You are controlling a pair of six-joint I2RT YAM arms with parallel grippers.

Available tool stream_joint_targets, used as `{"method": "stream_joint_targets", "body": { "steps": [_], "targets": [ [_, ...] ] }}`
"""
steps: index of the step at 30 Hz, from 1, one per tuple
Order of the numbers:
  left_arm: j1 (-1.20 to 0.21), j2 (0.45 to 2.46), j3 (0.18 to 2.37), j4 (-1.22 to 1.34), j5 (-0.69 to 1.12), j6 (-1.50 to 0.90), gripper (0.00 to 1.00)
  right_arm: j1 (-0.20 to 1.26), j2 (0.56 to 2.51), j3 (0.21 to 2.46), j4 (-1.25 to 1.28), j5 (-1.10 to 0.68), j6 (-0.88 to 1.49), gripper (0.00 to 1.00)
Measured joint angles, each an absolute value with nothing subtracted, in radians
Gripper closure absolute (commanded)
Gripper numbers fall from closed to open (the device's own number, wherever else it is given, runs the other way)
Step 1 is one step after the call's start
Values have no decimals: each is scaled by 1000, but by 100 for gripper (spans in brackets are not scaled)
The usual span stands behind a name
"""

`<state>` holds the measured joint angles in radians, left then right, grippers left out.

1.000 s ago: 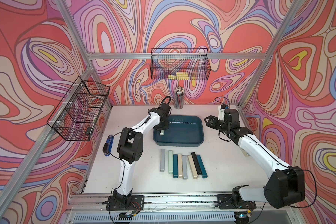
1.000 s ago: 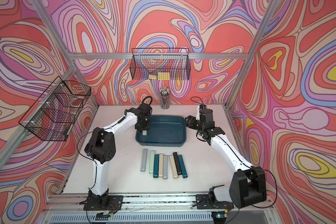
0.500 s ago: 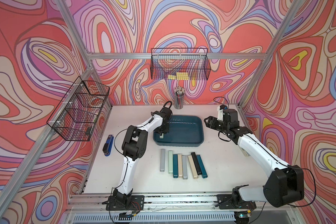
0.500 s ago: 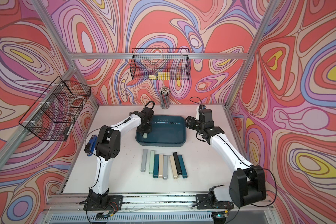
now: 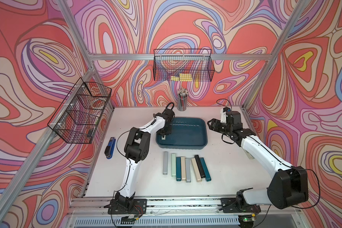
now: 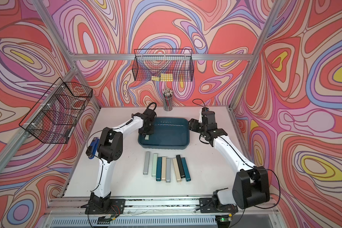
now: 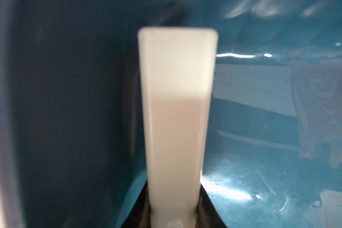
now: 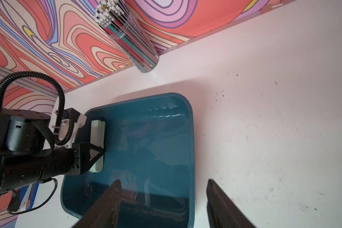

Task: Put the pruning pliers into the storage box
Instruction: Place the pruning pliers in the storage box.

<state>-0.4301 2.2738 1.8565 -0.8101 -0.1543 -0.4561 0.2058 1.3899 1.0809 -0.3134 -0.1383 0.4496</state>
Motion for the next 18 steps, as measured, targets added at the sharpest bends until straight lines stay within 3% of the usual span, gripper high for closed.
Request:
{"method": "stream_joint_targets", "body": {
  "steps": [2,5,18],
  "targets": [
    [-430,2274,1856,-810,-156,-464,50,207,1390,1081,-315,-137,450,29],
    [-430,2274,1856,-810,-160,-476,43,207,1390,1082,-316,-133,450,30],
    [-433,2142,1856,-828,-152,-521,40,211,1391,1116,-348,-119,438,31]
  ]
}}
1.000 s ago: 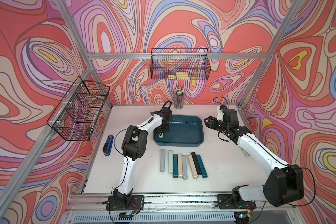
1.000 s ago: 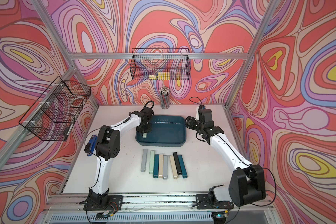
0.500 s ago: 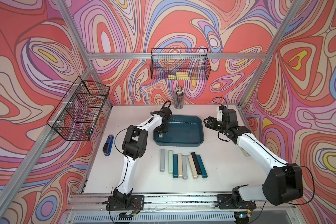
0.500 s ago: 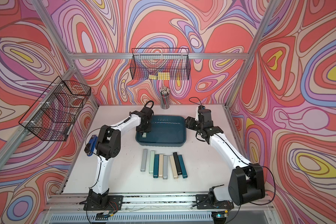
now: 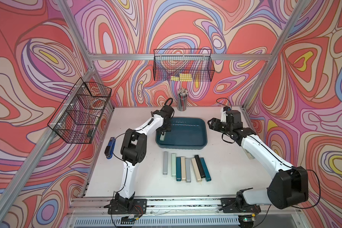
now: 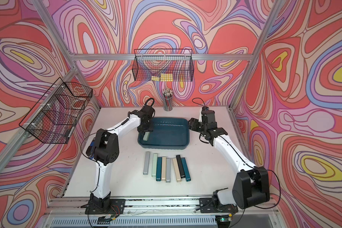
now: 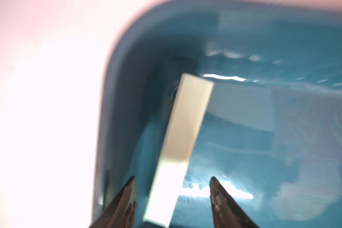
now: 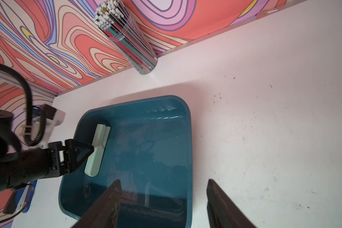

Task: Put the pruning pliers into the storage box
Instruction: Place the pruning pliers in the storage box, then pick up the pruning pliers from the center of the board.

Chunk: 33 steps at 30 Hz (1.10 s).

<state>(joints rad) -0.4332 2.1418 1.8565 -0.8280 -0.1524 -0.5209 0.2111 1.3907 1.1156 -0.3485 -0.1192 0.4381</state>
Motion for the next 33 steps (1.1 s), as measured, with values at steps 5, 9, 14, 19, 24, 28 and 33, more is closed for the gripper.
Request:
{"method": "stream_joint_targets", "body": {
  "steps": [5,9,14,19,24,28,33],
  "targets": [
    [-445,1991,1852,-849,-154,-519,40,211,1388,1132,-365,-110,424,31],
    [-467,1830,1751,-848,-153,-516,41,211,1375,1133,-381,-101,415,31],
    [-540,1643,1514,-860,-148,-527,41,211,1363,1140,-391,-99,409,31],
    [-652,1536,1246,-859,-122,-598,40,211,1363,1141,-390,-99,412,32],
    [-728,1470,1036,-837,-80,-694,39,219,1365,1141,-390,-102,413,32],
    [-761,1452,956,-800,-53,-747,39,229,1368,1141,-389,-102,413,32],
    [-761,1453,912,-748,-41,-773,38,241,1375,1141,-387,-101,422,32]
  ]
}}
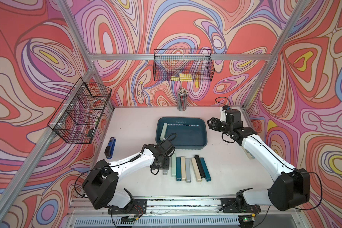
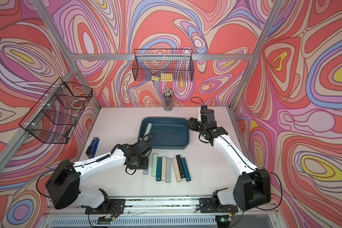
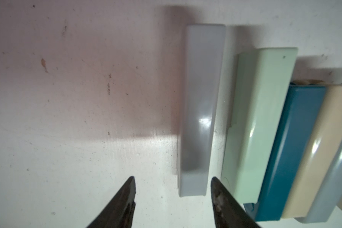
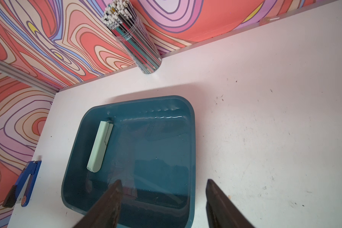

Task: Put the pruning pliers into the storage box
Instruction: Pick up the pruning pliers from the center of the board.

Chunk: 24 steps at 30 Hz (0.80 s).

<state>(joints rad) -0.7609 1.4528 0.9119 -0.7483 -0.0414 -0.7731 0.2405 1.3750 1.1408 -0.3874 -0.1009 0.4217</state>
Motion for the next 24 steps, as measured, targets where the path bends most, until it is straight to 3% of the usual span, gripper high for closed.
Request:
{"method": "stream_joint_targets", "body": {
  "steps": [14,19,24],
  "targets": [
    [-761,1601,955,-654,-41,-763,40,250,1383,1140,-381,-92,426,32],
    [-761,1655,986,-633,-50,-752,47,250,1386,1140,-382,-91,425,32],
    [-760,1689,988,-622,-58,-752,61,250,1389,1140,-382,-91,424,32]
  ]
}}
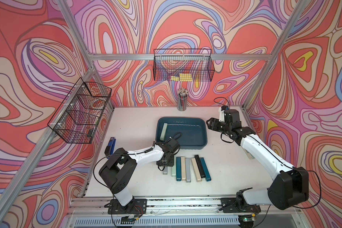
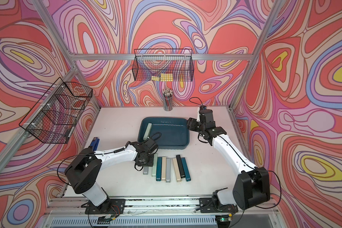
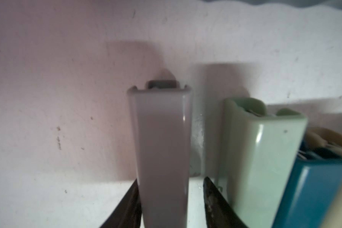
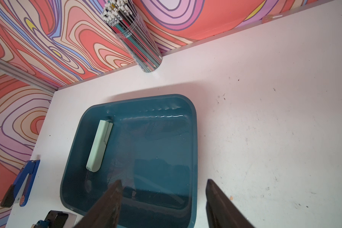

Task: Put the pruning pliers into the storage box
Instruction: Pick up the pruning pliers from the center of the board, then place the pruning pliers in the storage box.

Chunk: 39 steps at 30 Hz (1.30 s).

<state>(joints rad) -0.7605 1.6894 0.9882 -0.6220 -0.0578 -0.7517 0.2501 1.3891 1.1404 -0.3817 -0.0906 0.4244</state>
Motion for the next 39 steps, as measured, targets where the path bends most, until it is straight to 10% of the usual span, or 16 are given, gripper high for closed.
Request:
{"method": "stream_joint_targets", "body": {
  "steps": [13,39],
  "targets": [
    [-760,1708,991,-629,-98,-752,82,250,1405,1140,-382,-91,426,33],
    [-652,1786,1716,-946,-130,-586,81,265,1384,1140,-384,-102,428,33]
  ]
}}
